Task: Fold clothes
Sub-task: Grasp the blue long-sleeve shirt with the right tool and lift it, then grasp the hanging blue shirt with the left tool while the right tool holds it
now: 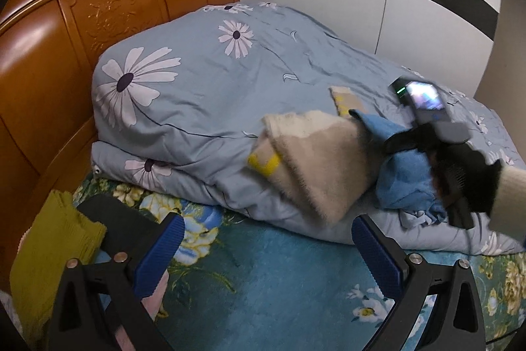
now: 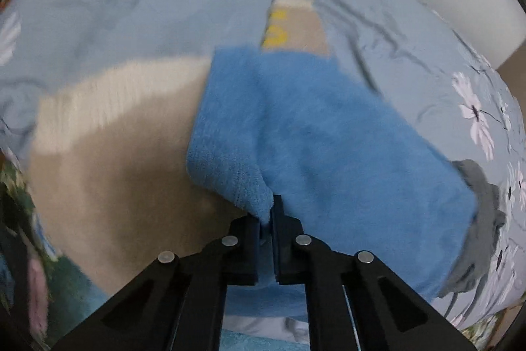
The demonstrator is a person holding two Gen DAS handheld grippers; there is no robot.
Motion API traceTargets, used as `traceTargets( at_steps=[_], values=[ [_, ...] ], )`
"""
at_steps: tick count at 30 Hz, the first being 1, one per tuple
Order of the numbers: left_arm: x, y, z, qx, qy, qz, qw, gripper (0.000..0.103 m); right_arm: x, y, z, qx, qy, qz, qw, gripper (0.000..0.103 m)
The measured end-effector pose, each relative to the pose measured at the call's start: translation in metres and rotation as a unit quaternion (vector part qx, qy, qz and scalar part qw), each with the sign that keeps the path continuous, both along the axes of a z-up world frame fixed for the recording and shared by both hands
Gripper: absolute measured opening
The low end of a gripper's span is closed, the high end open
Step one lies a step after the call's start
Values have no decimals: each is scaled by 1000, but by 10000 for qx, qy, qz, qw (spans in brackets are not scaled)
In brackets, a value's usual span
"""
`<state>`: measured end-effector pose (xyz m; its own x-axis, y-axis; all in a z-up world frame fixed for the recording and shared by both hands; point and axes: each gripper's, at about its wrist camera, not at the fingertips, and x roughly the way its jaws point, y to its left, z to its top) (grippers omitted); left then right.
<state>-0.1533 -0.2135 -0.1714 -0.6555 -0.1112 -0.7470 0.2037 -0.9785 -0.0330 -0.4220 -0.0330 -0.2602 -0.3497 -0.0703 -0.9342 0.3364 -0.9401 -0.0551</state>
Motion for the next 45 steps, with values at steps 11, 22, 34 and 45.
traceTargets(
  at_steps=[11, 22, 34, 45],
  values=[
    [15, 25, 45, 76, 73, -296, 9995, 103, 53, 120, 175, -266, 1513, -431, 9872, 4],
    [59, 85, 115, 457, 394, -1203, 9909, 103, 174, 191, 328, -531, 2529, -476, 9649, 4],
    [138, 196, 150, 477, 770, -3147, 9449, 103, 319, 200, 427, -759, 3004, 100, 9507, 4],
    [184, 264, 146, 332, 658, -4099, 9091, 103, 394, 231, 423, -1001, 2884, -135, 9522, 4]
  ],
)
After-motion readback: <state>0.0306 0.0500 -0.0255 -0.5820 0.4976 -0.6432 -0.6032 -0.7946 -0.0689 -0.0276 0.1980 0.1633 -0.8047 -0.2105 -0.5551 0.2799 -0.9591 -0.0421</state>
